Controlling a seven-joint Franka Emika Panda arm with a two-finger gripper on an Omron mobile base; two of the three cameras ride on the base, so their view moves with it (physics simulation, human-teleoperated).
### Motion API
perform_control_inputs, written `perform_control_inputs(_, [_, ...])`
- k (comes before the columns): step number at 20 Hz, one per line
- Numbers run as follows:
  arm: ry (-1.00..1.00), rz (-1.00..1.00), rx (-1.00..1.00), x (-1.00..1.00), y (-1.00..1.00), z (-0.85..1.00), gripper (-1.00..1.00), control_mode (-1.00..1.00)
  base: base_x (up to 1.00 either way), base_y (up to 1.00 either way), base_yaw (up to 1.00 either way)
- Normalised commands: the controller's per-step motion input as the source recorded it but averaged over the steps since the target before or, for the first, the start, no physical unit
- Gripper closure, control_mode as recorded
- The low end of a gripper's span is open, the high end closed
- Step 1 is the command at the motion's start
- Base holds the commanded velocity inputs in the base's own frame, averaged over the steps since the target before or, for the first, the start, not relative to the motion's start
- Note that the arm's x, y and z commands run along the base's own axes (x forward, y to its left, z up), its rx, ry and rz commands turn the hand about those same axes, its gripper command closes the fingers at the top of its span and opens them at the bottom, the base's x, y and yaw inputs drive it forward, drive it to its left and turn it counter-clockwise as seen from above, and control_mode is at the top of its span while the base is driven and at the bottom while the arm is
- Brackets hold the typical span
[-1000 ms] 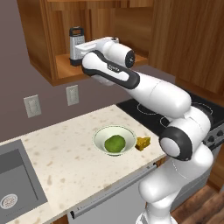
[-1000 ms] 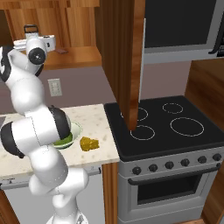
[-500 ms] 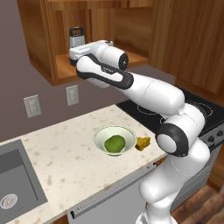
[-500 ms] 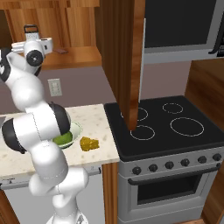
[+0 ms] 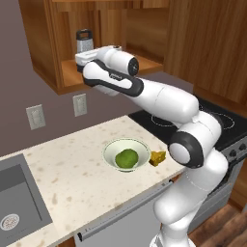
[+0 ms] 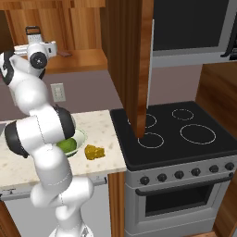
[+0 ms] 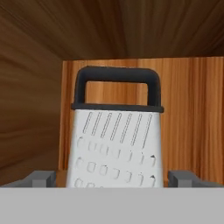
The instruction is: Pick the cheese from the fridge and the cheese grater from the cabinet and place them next to the salad bowl.
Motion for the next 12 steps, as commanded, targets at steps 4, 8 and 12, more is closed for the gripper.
perform_control_inputs(4, [0.02, 0.0, 0.01, 0.18, -0.2, 0.0, -1.0, -1.0, 0.0, 0.0, 0.0])
perform_control_inputs(8, [0.04, 0.0, 0.0, 0.03, 0.16, -0.08, -1.0, -1.0, 0.0, 0.0, 0.0])
perform_control_inputs(12, [0.16, 0.0, 0.0, 0.11, 0.37, -0.24, -1.0, -1.0, 0.0, 0.0, 0.0])
